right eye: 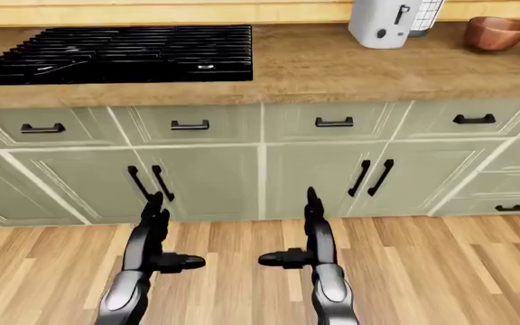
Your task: Stack the bowls from largest to smallest.
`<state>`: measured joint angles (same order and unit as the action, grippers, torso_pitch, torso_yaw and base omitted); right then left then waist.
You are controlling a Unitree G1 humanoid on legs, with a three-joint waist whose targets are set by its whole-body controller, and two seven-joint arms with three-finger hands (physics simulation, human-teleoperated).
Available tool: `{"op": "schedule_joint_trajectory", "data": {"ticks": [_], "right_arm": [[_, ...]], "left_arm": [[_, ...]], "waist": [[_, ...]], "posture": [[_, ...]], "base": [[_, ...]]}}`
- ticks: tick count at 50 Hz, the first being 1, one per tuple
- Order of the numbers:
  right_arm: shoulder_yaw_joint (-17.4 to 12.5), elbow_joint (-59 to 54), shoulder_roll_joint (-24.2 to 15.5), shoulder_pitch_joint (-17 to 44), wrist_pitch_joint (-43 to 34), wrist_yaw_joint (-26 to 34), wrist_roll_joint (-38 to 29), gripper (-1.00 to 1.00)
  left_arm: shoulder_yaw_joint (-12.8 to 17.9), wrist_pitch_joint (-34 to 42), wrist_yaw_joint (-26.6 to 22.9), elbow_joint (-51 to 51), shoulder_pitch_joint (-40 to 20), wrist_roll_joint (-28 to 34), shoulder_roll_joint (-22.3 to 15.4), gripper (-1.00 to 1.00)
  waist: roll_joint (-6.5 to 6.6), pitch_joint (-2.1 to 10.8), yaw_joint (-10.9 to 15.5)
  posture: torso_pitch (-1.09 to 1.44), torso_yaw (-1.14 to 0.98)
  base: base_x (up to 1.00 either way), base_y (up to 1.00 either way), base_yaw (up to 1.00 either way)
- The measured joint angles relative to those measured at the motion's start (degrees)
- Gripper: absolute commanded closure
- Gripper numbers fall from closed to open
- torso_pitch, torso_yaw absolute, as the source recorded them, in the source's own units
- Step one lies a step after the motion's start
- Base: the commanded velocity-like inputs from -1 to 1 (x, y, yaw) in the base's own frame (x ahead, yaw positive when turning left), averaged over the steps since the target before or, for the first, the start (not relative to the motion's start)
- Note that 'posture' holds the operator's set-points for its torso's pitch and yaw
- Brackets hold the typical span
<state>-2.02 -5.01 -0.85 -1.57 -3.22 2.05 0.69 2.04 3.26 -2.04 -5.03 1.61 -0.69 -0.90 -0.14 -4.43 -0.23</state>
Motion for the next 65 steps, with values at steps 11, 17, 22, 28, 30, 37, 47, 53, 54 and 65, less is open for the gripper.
{"op": "schedule_joint_trajectory", "data": {"ticks": [11,17,22,28,30,37,47,53,54,65], "right_arm": [[0.58,12.70,0.07,-2.25,-4.30,-0.70,-2.15,-1.00],[0.25,22.44,-0.25,-0.24,-13.39,-0.67,-2.66,-1.00],[-1.08,28.10,-0.98,3.48,-20.29,-0.13,-2.41,-1.00],[-3.77,33.93,-2.37,8.80,-29.15,0.84,0.54,-1.00],[-3.95,34.52,-2.73,10.09,-30.79,1.02,1.47,-1.00],[-3.86,37.38,-3.27,11.95,-34.32,0.89,3.15,-1.00],[-2.48,40.40,-3.61,14.02,-37.09,1.63,4.06,-1.00],[-5.29,41.71,-4.53,13.74,-39.75,1.09,3.65,-1.00],[-5.18,42.58,-4.59,14.17,-40.15,0.97,3.64,-1.00],[-4.60,43.23,-4.52,14.85,-41.84,1.78,5.12,-1.00]], "left_arm": [[1.52,4.22,-0.04,8.93,-1.12,-1.60,-0.39,-1.00],[1.25,10.00,0.12,15.85,-3.38,-0.93,-1.36,-1.00],[1.14,18.13,-0.23,24.89,-7.05,0.00,-1.55,-1.00],[1.77,30.43,-0.26,33.16,-12.66,-0.61,-2.31,-1.00],[1.90,33.65,-0.14,34.91,-14.32,-0.91,-2.69,-1.00],[3.07,40.49,0.18,39.26,-17.56,-1.66,-3.60,-1.00],[3.22,45.81,1.21,42.13,-20.28,-2.39,-4.22,-1.00],[1.68,48.34,0.65,43.70,-20.11,-3.96,-3.79,-1.00],[2.04,48.44,0.67,43.84,-20.22,-4.01,-3.91,-1.00],[3.61,49.16,1.90,45.40,-20.89,-3.88,-4.58,-1.00]], "waist": [[-0.24,3.05,0.54],[-0.35,3.61,0.58],[-0.32,4.35,0.54],[-0.25,4.36,0.51],[-0.08,4.12,0.74],[3.45,2.90,1.40],[-2.83,2.79,3.57],[-3.98,2.17,0.79],[-3.07,1.89,0.74],[-1.66,1.40,1.50]], "posture": [[0.00,0.00],[0.00,0.00],[0.00,0.00],[0.00,0.00],[0.00,0.00],[0.00,0.00],[0.00,0.00],[0.00,0.00],[0.00,0.00],[0.00,0.00]], "base": [[0.00,0.00,0.00],[0.00,0.00,0.00],[0.00,0.00,0.00],[0.00,0.00,0.00],[0.00,-0.56,0.00],[0.15,-0.99,0.00],[0.20,-1.00,0.00],[0.23,-1.00,0.00],[0.23,-1.00,0.00],[0.03,-0.36,-0.64]]}}
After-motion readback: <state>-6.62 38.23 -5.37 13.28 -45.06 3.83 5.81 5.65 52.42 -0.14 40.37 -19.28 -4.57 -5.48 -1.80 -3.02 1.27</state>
